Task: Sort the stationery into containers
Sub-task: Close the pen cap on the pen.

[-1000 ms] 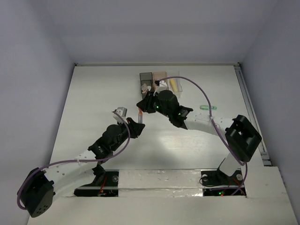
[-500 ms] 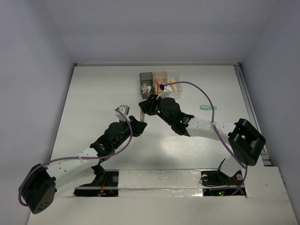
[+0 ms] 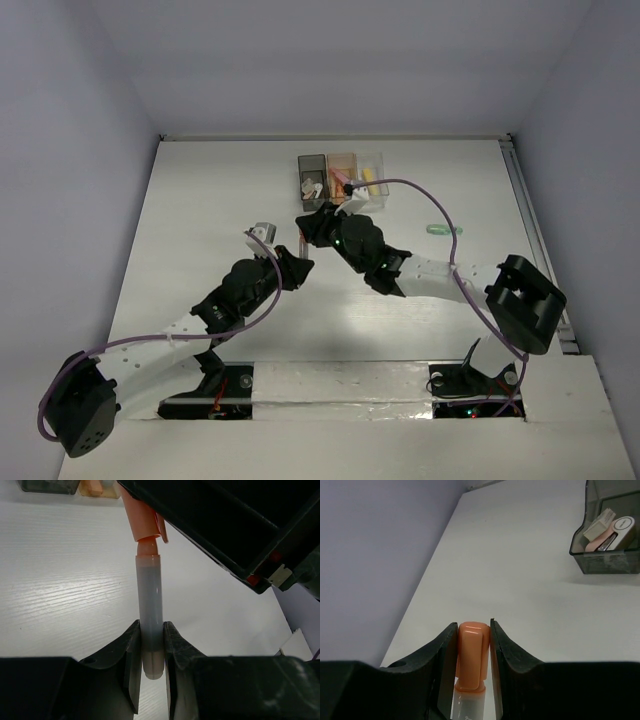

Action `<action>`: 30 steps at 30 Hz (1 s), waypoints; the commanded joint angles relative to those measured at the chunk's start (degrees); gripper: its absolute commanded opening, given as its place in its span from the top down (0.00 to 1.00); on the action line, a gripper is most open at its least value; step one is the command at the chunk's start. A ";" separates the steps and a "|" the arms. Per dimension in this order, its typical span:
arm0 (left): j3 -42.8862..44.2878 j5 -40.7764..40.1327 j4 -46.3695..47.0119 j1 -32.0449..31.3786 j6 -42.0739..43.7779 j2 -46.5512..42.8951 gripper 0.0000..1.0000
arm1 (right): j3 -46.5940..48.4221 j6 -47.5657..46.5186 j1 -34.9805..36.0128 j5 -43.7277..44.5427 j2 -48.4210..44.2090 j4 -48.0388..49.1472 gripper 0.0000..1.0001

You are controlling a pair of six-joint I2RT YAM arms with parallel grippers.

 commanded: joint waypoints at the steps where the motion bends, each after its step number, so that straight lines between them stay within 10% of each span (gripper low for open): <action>1: 4.77 -1.27 7.79 0.08 0.53 -1.75 1.00 | -1.02 -1.30 3.40 3.47 -1.61 -1.41 0.92; 15: 5.56 -0.22 10.96 0.08 -0.52 -0.43 1.00 | -5.05 -1.30 5.33 8.94 -2.05 6.93 0.93; 30: 8.19 -1.09 6.57 0.08 2.28 -6.05 1.00 | -5.94 -0.51 5.33 -9.68 -3.11 4.49 1.00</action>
